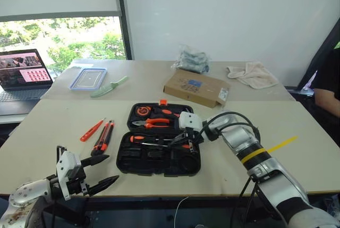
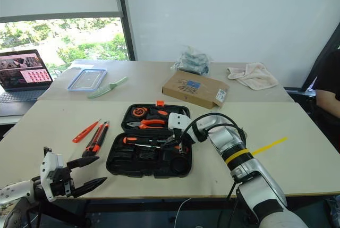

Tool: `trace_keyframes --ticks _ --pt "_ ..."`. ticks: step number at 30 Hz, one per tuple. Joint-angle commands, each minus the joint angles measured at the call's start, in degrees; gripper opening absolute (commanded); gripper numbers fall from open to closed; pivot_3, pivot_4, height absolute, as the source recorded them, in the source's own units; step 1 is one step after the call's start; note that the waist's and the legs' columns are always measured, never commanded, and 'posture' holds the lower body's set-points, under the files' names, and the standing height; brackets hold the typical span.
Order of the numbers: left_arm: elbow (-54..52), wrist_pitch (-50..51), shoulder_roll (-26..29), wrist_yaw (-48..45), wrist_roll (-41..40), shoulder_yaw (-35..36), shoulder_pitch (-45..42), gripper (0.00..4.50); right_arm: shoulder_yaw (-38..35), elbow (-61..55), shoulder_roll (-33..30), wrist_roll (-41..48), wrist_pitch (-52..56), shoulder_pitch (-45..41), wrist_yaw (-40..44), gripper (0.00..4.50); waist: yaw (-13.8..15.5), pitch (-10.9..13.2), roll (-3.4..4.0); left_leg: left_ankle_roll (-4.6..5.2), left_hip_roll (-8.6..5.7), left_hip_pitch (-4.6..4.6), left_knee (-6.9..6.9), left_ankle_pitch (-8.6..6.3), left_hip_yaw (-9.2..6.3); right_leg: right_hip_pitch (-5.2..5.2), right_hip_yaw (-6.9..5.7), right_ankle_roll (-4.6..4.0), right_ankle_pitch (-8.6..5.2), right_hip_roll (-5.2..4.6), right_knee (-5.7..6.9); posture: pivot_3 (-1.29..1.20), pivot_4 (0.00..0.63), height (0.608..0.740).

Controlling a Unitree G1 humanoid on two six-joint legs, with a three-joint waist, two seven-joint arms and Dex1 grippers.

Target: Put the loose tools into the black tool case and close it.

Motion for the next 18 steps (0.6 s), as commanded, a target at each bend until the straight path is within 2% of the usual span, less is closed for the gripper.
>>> trace_keyframes --ticks 1,5,6,8,10,13,18 --pt "-2.0 0.9 0.9 1.7 0.3 1.8 0.8 4.50 2.9 1.3 1.5 -2.8 -1.3 1.8 -1.8 0.02 -0.4 0.0 -0.01 0.00 0.00 0.04 -0.01 0.00 0.00 0.02 0.01 -0.01 0.00 0.00 0.04 0.00 0.150 0.740" --pt "-1.0 -0.2 0.1 3.0 -0.4 4.3 2.2 4.50 -2.4 -1.5 1.9 1.7 -3.3 2.2 -2.4 0.02 -0.9 0.0 -0.01 0.05 0.05 0.16 -0.02 -0.04 0.01 0.01 0.04 -0.12 0.00 0.01 0.22 0.00 0.150 0.740" --pt "-0.1 -0.8 -0.3 3.3 -1.1 6.6 3.5 4.50 -6.4 -4.9 1.0 6.0 -1.7 3.5 -1.4 0.46 -0.9 0.0 -0.01 0.06 0.09 0.17 -0.03 -0.04 0.01 -0.03 0.04 -0.17 -0.02 0.03 0.30 0.00 0.150 0.740" --pt "1.3 -1.1 -0.9 3.7 -2.5 10.4 5.7 4.50 -11.8 -9.7 -1.5 11.5 -0.7 6.4 0.3 0.76 -0.7 0.0 0.00 0.06 0.13 0.10 -0.03 -0.04 -0.02 -0.11 0.01 -0.25 -0.07 0.04 0.39 0.00 0.150 0.740" --pt "3.1 -2.0 -1.4 3.9 -2.9 13.8 7.8 4.50 -14.8 -13.6 -5.2 15.3 -4.7 10.9 4.4 1.43 -0.3 0.0 0.02 0.02 0.14 -0.02 -0.04 -0.03 -0.02 -0.23 0.01 -0.29 -0.10 0.02 0.45 0.00 0.150 0.740" --pt "7.7 -3.3 -2.6 5.6 -2.8 18.9 10.3 4.50 -22.2 -19.2 -6.9 22.4 -5.8 18.1 3.3 2.48 0.4 0.0 0.02 0.03 0.11 -0.16 -0.03 -0.04 -0.02 -0.27 -0.06 -0.26 -0.10 -0.03 0.25 0.00 0.150 0.740" --pt "15.3 -2.8 -4.1 11.4 -2.4 25.2 11.0 4.50 -32.3 -25.1 -9.0 27.6 -12.7 31.4 0.7 4.19 1.1 0.0 -0.01 0.30 0.23 -0.07 -0.05 -0.29 -0.04 -0.08 -0.18 -0.24 -0.10 0.05 -0.01 0.00 0.150 0.740"
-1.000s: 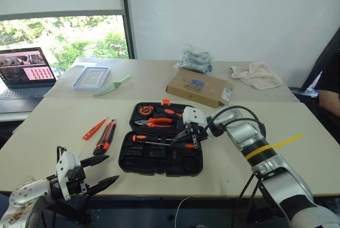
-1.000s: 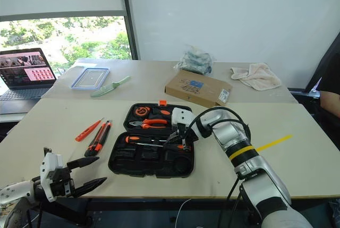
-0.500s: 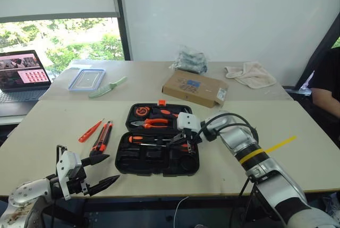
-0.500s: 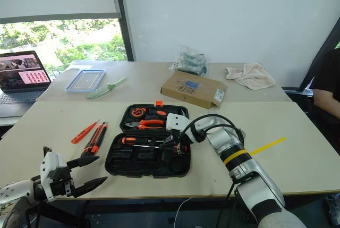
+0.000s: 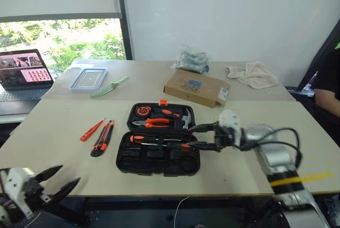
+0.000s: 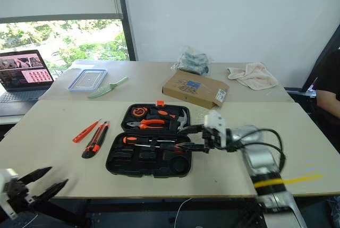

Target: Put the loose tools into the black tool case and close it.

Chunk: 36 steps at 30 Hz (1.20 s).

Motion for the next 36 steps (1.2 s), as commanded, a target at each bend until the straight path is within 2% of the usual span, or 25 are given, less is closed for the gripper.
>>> trace_keyframes --ticks 1,6,11,15,21,24,28,32,33,36 --pt "3.3 0.3 0.0 4.3 -0.6 4.1 -0.4 4.50 -8.0 -5.0 -1.1 5.4 -3.2 6.9 -3.0 4.47 0.1 0.0 -0.01 0.01 0.00 0.01 0.01 -0.01 0.00 0.02 -0.02 0.00 0.00 -0.01 -0.01 0.00 0.150 0.740" --pt "4.1 7.0 3.4 7.1 -0.6 1.5 -6.1 4.50 -11.6 -7.2 -0.7 6.4 -5.0 12.0 -7.9 4.47 0.5 0.0 -0.05 -0.02 0.00 0.07 0.04 0.01 0.01 0.09 0.01 0.00 0.02 -0.05 -0.02 0.00 0.150 0.740" --pt "6.5 21.7 10.8 11.0 1.9 -10.2 -28.9 4.50 -10.8 -11.5 2.4 6.9 -5.0 10.0 -15.0 4.47 1.3 0.1 -0.29 -0.29 0.08 0.24 0.05 0.26 -0.02 0.12 0.03 -0.11 0.06 0.14 0.30 0.00 0.150 0.740" --pt "19.1 26.5 12.9 11.8 10.0 -21.8 -46.3 4.50 -9.3 -12.2 3.1 6.4 -4.9 9.2 -16.5 4.47 1.2 0.1 -0.33 -0.34 -0.20 0.35 0.03 0.34 0.03 0.10 0.18 -0.13 0.06 0.17 0.54 0.00 0.150 0.740" --pt "39.8 22.2 11.1 12.0 21.5 -33.1 -63.4 4.50 -8.6 -14.1 2.5 6.8 -4.4 9.1 -18.0 4.47 -0.2 0.1 -0.38 -0.65 -0.37 0.17 -0.10 0.52 0.07 0.00 0.25 0.01 -0.02 0.19 0.56 0.00 0.150 0.740" --pt "45.6 21.2 10.0 9.0 24.3 -36.2 -67.3 3.78 -9.1 -15.9 2.2 7.2 -4.0 9.7 -19.3 4.50 -0.1 0.2 -0.41 -0.59 -0.48 -0.11 -0.09 0.49 0.24 -0.09 0.17 0.13 -0.09 0.13 0.44 0.00 0.150 0.740" --pt "49.4 19.9 9.3 5.8 25.8 -37.1 -68.9 2.18 -9.2 -17.3 2.0 7.3 -3.8 10.6 -20.6 4.50 0.1 0.2 -0.41 -0.56 -0.49 -0.19 -0.09 0.46 0.29 -0.11 0.11 0.21 -0.14 0.07 0.38 0.00 0.150 0.740" --pt "51.8 17.1 8.8 5.4 26.8 -37.0 -69.0 0.79 -8.9 -18.0 1.8 7.3 -3.9 11.4 -21.4 4.50 0.2 0.2 -0.42 -0.54 -0.50 -0.15 -0.08 0.44 0.27 -0.04 0.11 0.24 -0.16 0.03 0.40 0.00 0.150 0.740" --pt "52.2 16.2 8.7 5.5 26.6 -36.5 -69.0 0.54 -8.7 -18.1 1.7 7.3 -3.9 11.5 -21.6 4.50 0.2 0.2 -0.42 -0.52 -0.50 -0.14 -0.06 0.43 0.26 -0.03 0.11 0.24 -0.16 0.02 0.44 0.00 0.150 0.740" --pt "52.5 9.6 9.1 4.0 24.3 -33.1 -68.9 0.49 -8.7 -18.4 1.3 7.4 -3.9 12.1 -21.5 4.50 0.2 0.2 -0.42 -0.50 -0.50 -0.08 0.01 0.42 0.12 -0.02 0.15 0.24 -0.16 0.00 0.52 0.00 0.150 0.740"
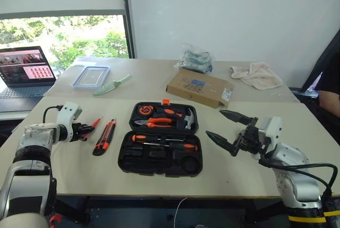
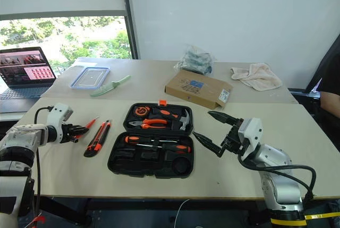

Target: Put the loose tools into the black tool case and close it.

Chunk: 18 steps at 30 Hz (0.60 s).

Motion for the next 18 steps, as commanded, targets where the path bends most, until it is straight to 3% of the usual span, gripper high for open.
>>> trace_keyframes --ticks 1,5,9,13,18 --pt "0.3 -10.1 0.2 -3.7 -3.4 5.0 0.3 0.49 -0.8 -2.9 -1.3 1.3 -0.2 0.6 -0.2 4.50 0.0 0.0 -0.03 0.00 0.00 0.00 0.03 0.00 -0.04 0.00 0.00 0.00 0.00 0.00 0.00 0.00 0.150 0.740" --pt "-5.6 -17.0 0.8 -19.1 -9.1 8.4 1.5 0.49 -1.5 -3.4 -2.7 2.1 0.1 1.7 0.2 4.50 0.1 0.2 -0.38 0.00 0.05 -0.08 0.11 0.00 -0.10 -0.04 -0.06 -0.02 0.01 0.00 0.05 0.00 0.150 0.740" --pt "-18.8 -15.3 2.7 -34.7 -8.6 1.8 5.7 0.49 -2.1 -3.5 -4.0 2.9 0.6 2.9 0.7 4.50 0.0 0.2 -0.38 0.05 0.02 -0.11 0.14 -0.03 -0.05 -0.03 -0.05 -0.01 0.01 -0.04 0.04 0.00 0.150 0.740" --pt "-33.2 -10.5 1.3 -39.0 -8.8 -3.6 7.1 0.49 -1.7 -3.8 -4.8 3.3 0.7 3.9 0.9 4.50 0.4 0.2 -0.38 0.07 0.03 -0.14 0.15 -0.04 -0.08 -0.02 -0.05 0.00 0.00 0.00 0.03 0.00 0.150 0.740" --pt "-42.7 -7.0 -2.4 -36.0 -5.1 -10.6 7.9 0.49 -1.1 -5.1 -4.9 3.7 1.1 5.5 0.8 4.50 0.7 0.2 -0.38 0.32 0.00 -0.06 0.23 -0.18 -0.18 0.02 0.08 0.02 0.00 -0.01 0.00 0.00 0.150 0.740"
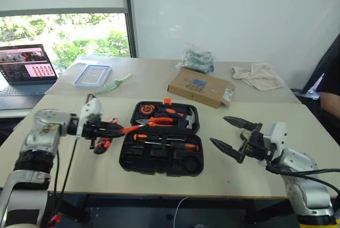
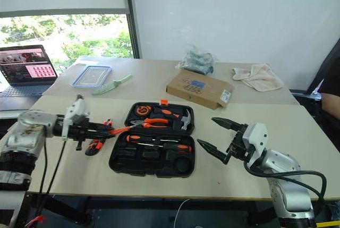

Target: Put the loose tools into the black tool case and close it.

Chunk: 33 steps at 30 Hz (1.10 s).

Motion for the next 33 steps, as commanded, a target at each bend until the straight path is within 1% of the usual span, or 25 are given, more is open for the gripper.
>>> trace_keyframes --ticks 1,3,8,10,14,16,21,25,33 --pt "-7.4 3.1 -2.9 2.4 1.9 -4.5 0.2 0.49 -0.6 -3.2 -0.5 1.4 0.3 0.9 -0.2 4.50 0.2 0.0 0.00 0.15 -0.01 0.03 0.01 -0.09 0.00 0.02 0.01 0.01 0.00 0.00 0.00 0.00 0.150 0.740" --pt "-8.4 3.3 -3.5 3.0 2.9 -5.9 0.5 0.49 -0.6 -3.7 -0.5 1.4 0.4 1.2 -0.4 4.50 0.2 0.0 0.00 0.22 0.00 0.02 0.05 -0.13 -0.01 0.01 0.01 0.01 0.00 0.02 0.01 0.00 0.150 0.740" --pt "-4.1 -0.6 -5.4 5.6 7.8 -9.7 -0.9 0.49 -0.5 -4.3 -0.2 1.3 0.4 2.1 -1.1 4.50 -0.1 0.0 0.01 0.22 0.02 0.09 0.03 -0.12 -0.01 -0.02 0.06 -0.01 -0.01 0.07 -0.02 0.00 0.150 0.740" --pt "-2.8 -0.5 -5.8 6.5 9.5 -10.8 -1.5 0.49 -0.5 -4.6 -0.1 1.2 0.3 2.6 -1.3 4.50 0.0 0.0 0.01 0.24 0.01 0.09 0.05 -0.13 -0.02 0.00 0.06 -0.01 -0.01 0.05 -0.01 0.00 0.150 0.740" --pt "-3.5 0.2 -5.1 5.2 10.4 -12.0 -0.9 0.49 -0.7 -5.1 -0.2 1.3 0.3 3.2 -1.6 4.50 0.3 0.0 0.01 0.28 -0.01 0.10 0.10 -0.15 -0.02 0.02 0.06 0.00 -0.01 0.02 0.00 0.00 0.150 0.740" --pt "-3.5 0.5 -5.1 6.2 11.4 -12.4 -0.8 0.49 -0.7 -5.2 -0.1 1.3 0.2 3.5 -1.8 4.50 0.4 0.0 0.01 0.28 0.00 0.10 0.10 -0.15 -0.02 0.02 0.06 0.00 -0.01 0.03 0.00 0.00 0.150 0.740" --pt "-3.4 -1.3 -5.2 6.0 12.9 -13.6 -0.5 0.49 -0.3 -5.5 0.0 1.3 0.1 3.7 -2.2 4.50 0.5 0.0 0.03 0.28 0.00 0.22 0.09 -0.15 -0.01 0.10 0.08 -0.01 -0.01 0.03 0.01 0.00 0.150 0.740" --pt "-3.2 -3.0 -4.9 5.9 16.3 -16.3 -1.3 0.49 -0.4 -4.7 -0.3 1.2 -0.2 3.1 -1.9 4.50 0.6 0.0 0.03 0.28 0.00 0.31 0.09 -0.16 -0.02 0.17 0.09 -0.01 -0.01 0.03 0.03 0.00 0.150 0.740" --pt "-2.1 -2.8 -4.9 7.3 17.9 -16.4 -1.7 0.49 -0.3 -3.5 -0.3 1.0 -0.6 2.1 -1.3 4.50 0.3 0.0 0.08 0.29 0.01 0.43 0.06 -0.16 0.00 0.22 0.15 -0.02 -0.01 0.05 0.04 0.00 0.150 0.740"
